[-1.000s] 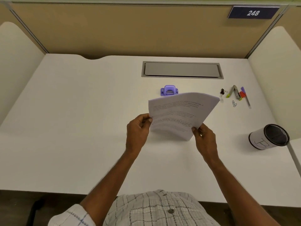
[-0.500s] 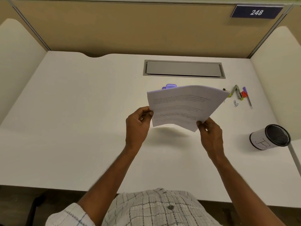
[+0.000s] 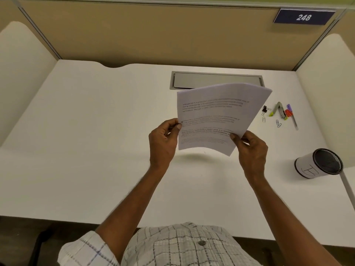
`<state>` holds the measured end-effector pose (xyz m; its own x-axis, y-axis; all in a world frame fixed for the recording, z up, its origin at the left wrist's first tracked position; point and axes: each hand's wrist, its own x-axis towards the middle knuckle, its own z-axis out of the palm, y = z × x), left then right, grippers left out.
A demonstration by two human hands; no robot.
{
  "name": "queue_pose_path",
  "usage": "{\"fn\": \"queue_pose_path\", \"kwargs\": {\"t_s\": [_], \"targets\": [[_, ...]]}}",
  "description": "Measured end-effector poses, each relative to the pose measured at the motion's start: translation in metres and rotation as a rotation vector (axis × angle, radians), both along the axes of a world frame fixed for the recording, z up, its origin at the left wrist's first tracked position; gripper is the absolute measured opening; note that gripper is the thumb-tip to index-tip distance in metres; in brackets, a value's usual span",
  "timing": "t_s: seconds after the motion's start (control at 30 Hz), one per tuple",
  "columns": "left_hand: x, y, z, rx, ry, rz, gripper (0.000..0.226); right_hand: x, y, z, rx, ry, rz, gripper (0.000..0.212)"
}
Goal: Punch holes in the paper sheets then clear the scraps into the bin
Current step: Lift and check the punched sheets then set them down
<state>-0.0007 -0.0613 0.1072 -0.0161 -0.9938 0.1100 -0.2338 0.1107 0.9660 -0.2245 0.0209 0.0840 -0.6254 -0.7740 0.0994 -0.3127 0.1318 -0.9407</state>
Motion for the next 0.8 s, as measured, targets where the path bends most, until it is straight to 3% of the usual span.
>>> {"fn": "queue_pose_path", "kwargs": {"t_s": [0.23,0.33,0.53,0.8], "targets": [[-0.001,-0.005,-0.004,0.018,0.055,0.024,0.015,-0.012,0.001,0.002,-0.031,-0.037,0.016,0.009],[-0.003,-0.005,-0.001,-0.027,0.088,0.009,0.025,-0.012,0.003,-0.005,-0.007,-0.017,0.029,0.002],[-0.003,-0.007,-0.008,0.005,0.055,0.002,0.013,-0.018,0.007,-0.005,0.019,-0.078,0.098,0.016],[-0.017,-0.002,-0.003,0.029,0.060,0.002,0.023,-0.014,0.003,-0.001,-0.004,-0.122,0.099,0.016]]}}
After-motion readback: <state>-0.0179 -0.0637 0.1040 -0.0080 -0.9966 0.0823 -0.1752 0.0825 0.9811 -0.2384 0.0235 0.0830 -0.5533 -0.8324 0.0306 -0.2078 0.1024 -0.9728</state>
